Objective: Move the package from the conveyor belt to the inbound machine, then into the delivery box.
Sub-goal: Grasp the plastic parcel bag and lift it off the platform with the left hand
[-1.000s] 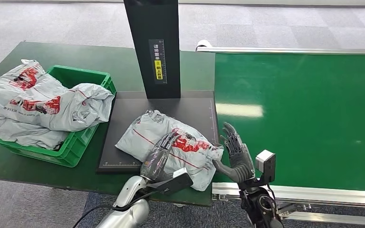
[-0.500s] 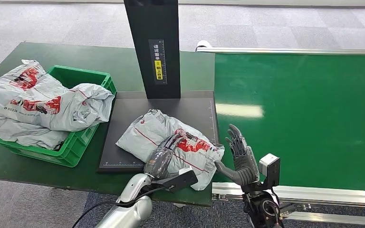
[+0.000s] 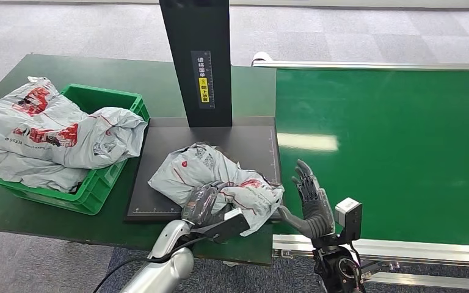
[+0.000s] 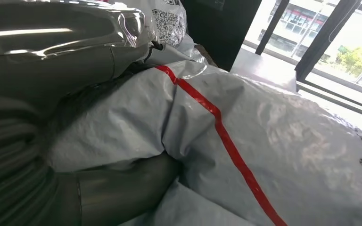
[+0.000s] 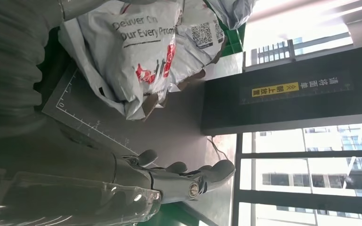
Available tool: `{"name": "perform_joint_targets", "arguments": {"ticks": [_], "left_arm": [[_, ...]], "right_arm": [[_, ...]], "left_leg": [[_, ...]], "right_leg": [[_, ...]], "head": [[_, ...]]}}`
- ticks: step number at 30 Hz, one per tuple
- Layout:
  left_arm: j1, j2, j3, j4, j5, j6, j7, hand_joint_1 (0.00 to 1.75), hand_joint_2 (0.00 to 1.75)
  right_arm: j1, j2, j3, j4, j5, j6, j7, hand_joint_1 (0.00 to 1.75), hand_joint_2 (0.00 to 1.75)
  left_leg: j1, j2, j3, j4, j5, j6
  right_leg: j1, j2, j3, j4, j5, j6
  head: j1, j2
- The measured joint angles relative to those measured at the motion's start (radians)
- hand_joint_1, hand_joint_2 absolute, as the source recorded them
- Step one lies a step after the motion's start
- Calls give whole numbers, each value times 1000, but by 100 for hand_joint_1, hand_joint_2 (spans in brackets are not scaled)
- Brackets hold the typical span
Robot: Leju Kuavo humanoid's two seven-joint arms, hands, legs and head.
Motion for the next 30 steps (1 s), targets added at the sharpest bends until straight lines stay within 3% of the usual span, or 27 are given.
{"name": "perform_joint_targets", "arguments": {"ticks": [7,15,19,24,30], "left_arm": [[10,0,13,-13,46,85,-71,175,175],[40,20,39,-162,-5,367,-157,175,175],[58,27,59,-257,-70,376,-209,175,175],[94,-9,166,-453,-250,378,-422,175,175],[107,-24,229,-576,-276,378,-451,175,175]], "right_arm": [[6,0,-2,-7,-1,0,0,0,175],[17,0,-7,-22,-12,0,0,0,175],[17,0,-7,-22,-18,-2,0,0,175],[15,2,-6,-15,-29,-10,-3,0,175],[13,5,-5,-8,-31,-11,-3,0,175]], "left_leg": [[0,0,0,0,0,0],[0,0,-1,0,0,0],[0,0,-2,0,0,0],[0,0,-2,0,0,0],[0,0,-2,0,0,0]], "right_leg": [[0,0,0,0,0,0],[0,0,-1,0,0,0],[0,0,-1,0,0,0],[0,0,-2,0,0,0],[0,0,-2,0,0,0]], "head": [[0,0],[0,0],[0,0],[0,0],[0,0]]}}
